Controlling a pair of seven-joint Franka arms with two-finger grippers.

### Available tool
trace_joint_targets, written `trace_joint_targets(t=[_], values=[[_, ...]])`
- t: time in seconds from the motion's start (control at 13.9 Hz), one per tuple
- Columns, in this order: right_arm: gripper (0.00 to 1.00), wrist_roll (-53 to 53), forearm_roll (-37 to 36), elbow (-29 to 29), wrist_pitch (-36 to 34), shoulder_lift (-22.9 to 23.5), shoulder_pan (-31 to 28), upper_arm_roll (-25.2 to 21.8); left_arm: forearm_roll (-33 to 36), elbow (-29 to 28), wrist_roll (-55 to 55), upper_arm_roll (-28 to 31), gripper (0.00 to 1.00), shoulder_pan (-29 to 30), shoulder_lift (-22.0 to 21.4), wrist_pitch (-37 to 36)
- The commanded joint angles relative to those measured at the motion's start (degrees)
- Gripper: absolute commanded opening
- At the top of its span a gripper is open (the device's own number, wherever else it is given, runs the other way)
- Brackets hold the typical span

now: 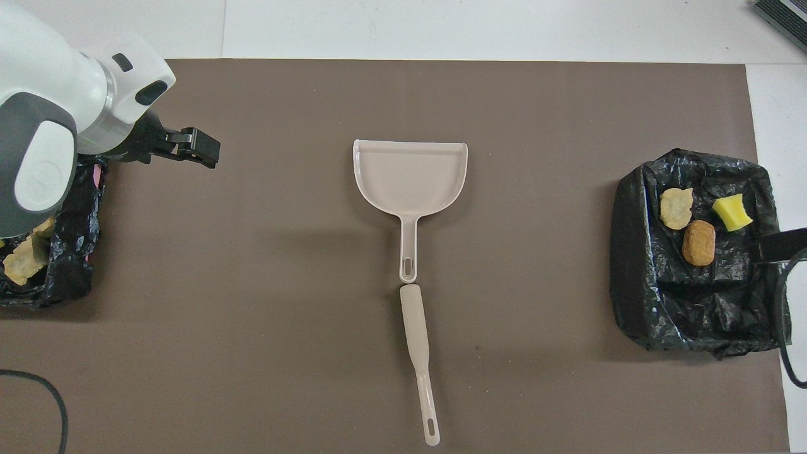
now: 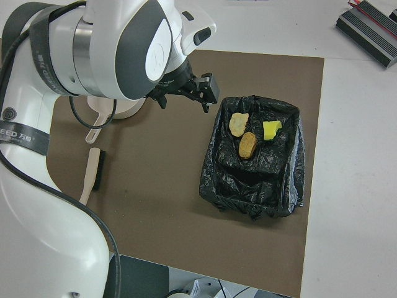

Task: Sweep and dump trash in bin

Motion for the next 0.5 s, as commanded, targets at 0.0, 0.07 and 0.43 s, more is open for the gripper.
trace_joint_targets(t=[0.0, 0.07, 0.43], values=[[1.00, -1.51, -0.21, -0.89, -0.25, -0.99, -0.17, 0.10, 0.46, -1.20, 1.96, 3.75, 1.00, 0.19, -4.41, -4.08], [1.00, -1.51, -0.21, -0.89, -0.34, -0.99, -0.17, 0.10, 0.46, -1.37, 2.92, 4.81, 1.00, 0.10, -6.33, -5.75], [1.00, -1.51, -0.21, -0.89, -0.34, -0.99, -0.17, 0.10, 0.55, -5.51, 2.75, 7.37, 1.00, -0.52, -14.17, -10.15]])
